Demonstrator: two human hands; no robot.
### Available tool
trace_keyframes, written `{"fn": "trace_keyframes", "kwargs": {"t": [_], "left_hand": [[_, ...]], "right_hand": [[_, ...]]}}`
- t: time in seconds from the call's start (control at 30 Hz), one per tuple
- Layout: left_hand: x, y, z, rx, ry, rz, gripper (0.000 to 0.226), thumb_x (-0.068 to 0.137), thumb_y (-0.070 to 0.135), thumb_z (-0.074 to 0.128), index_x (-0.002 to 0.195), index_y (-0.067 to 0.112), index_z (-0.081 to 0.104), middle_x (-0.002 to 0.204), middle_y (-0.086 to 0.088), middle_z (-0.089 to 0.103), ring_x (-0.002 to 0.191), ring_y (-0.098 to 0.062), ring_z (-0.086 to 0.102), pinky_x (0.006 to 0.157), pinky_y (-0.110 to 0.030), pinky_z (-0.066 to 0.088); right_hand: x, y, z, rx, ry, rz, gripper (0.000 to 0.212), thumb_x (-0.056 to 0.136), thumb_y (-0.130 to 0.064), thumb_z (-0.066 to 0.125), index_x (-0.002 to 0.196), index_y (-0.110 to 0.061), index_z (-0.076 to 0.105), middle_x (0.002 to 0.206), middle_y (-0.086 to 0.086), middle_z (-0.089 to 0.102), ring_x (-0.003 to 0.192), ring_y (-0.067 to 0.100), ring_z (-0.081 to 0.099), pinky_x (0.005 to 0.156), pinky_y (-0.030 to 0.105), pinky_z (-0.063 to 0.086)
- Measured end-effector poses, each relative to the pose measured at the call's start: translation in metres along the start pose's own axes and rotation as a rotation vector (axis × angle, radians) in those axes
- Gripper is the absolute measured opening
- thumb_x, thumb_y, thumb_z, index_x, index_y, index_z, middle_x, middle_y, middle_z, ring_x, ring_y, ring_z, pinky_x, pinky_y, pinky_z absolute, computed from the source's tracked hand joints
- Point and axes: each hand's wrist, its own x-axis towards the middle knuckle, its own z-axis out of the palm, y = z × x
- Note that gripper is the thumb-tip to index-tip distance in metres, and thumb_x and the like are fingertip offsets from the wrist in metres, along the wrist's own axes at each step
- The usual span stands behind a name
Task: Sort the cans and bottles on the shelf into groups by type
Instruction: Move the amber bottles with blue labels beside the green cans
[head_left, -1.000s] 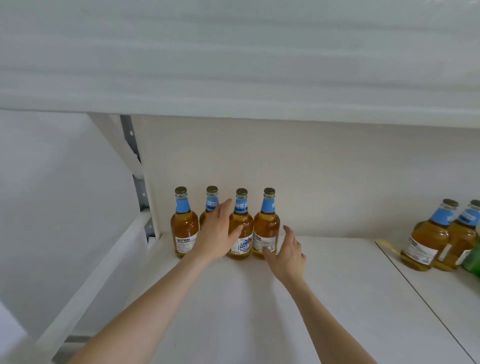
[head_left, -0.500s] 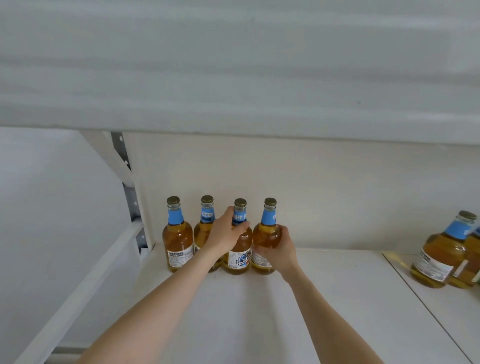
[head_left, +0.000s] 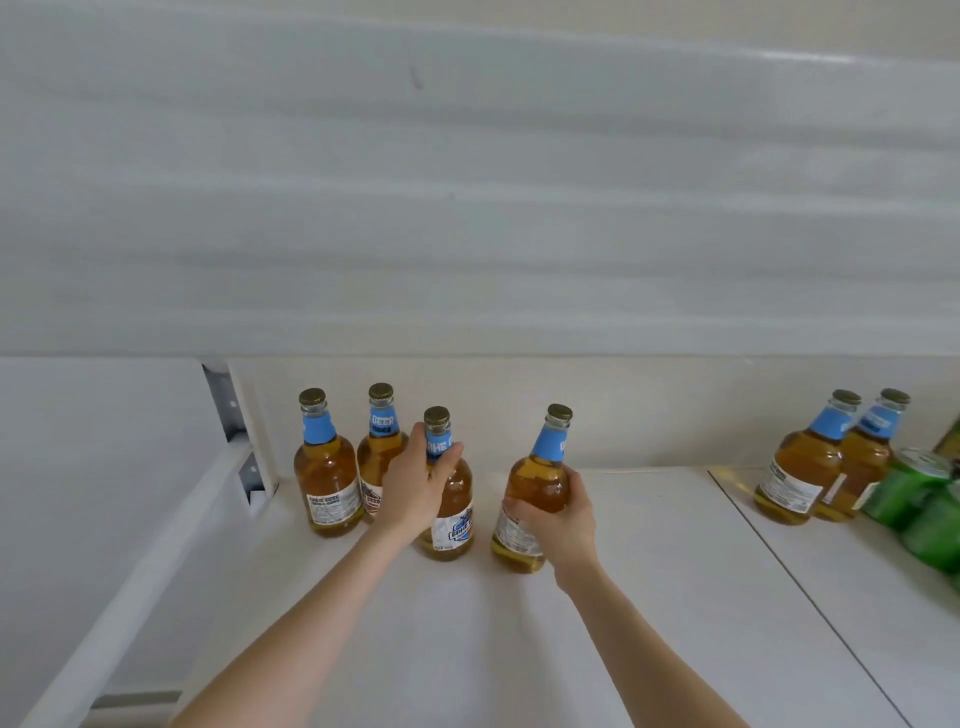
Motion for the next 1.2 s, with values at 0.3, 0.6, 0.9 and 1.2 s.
{"fn": "trace_keyframes", "kwargs": {"t": [0.3, 0.6, 0.9, 1.2], "left_hand": [[-0.047, 0.012, -0.024, -0.082, 0.075, -0.066, 0.039, 0.096, 0.036, 0.054, 0.128, 0.013, 0.048, 0.109, 0.004, 0.059, 0.100, -0.012, 0.056, 0.085, -0.030, 0.045], [-0.096, 0.026, -0.034, -0.119, 0.058, -0.119, 0.027, 0.096, 0.040, 0.054, 0.116, 0.025, 0.045, 0.106, 0.010, 0.057, 0.100, -0.010, 0.055, 0.085, -0.031, 0.045], [-0.141, 0.080, -0.026, -0.079, 0.064, -0.091, 0.039, 0.097, 0.042, 0.052, 0.122, 0.012, 0.049, 0.115, -0.003, 0.064, 0.109, -0.023, 0.060, 0.095, -0.047, 0.048], [-0.212, 0.144, 0.014, -0.019, 0.036, -0.041, 0.039, 0.096, 0.043, 0.051, 0.121, 0.013, 0.047, 0.114, -0.005, 0.064, 0.105, -0.022, 0.061, 0.090, -0.043, 0.052]], "right_hand": [[-0.042, -0.015, -0.030, 0.042, -0.018, 0.041, 0.057, 0.061, -0.008, 0.089, 0.106, -0.030, 0.061, 0.096, 0.000, 0.072, 0.082, 0.015, 0.072, 0.065, 0.030, 0.058], [-0.092, -0.027, -0.055, 0.081, -0.061, 0.037, 0.064, 0.049, -0.020, 0.088, 0.107, -0.028, 0.061, 0.095, -0.001, 0.073, 0.084, 0.017, 0.073, 0.066, 0.033, 0.058], [-0.126, -0.030, -0.098, -0.018, -0.114, -0.032, 0.061, 0.060, -0.013, 0.089, 0.111, -0.030, 0.060, 0.099, -0.002, 0.072, 0.087, 0.016, 0.072, 0.065, 0.028, 0.057], [-0.182, -0.038, -0.182, -0.060, -0.093, -0.052, 0.066, 0.056, -0.020, 0.090, 0.110, -0.036, 0.058, 0.099, -0.007, 0.070, 0.084, 0.007, 0.070, 0.060, 0.020, 0.053]]}}
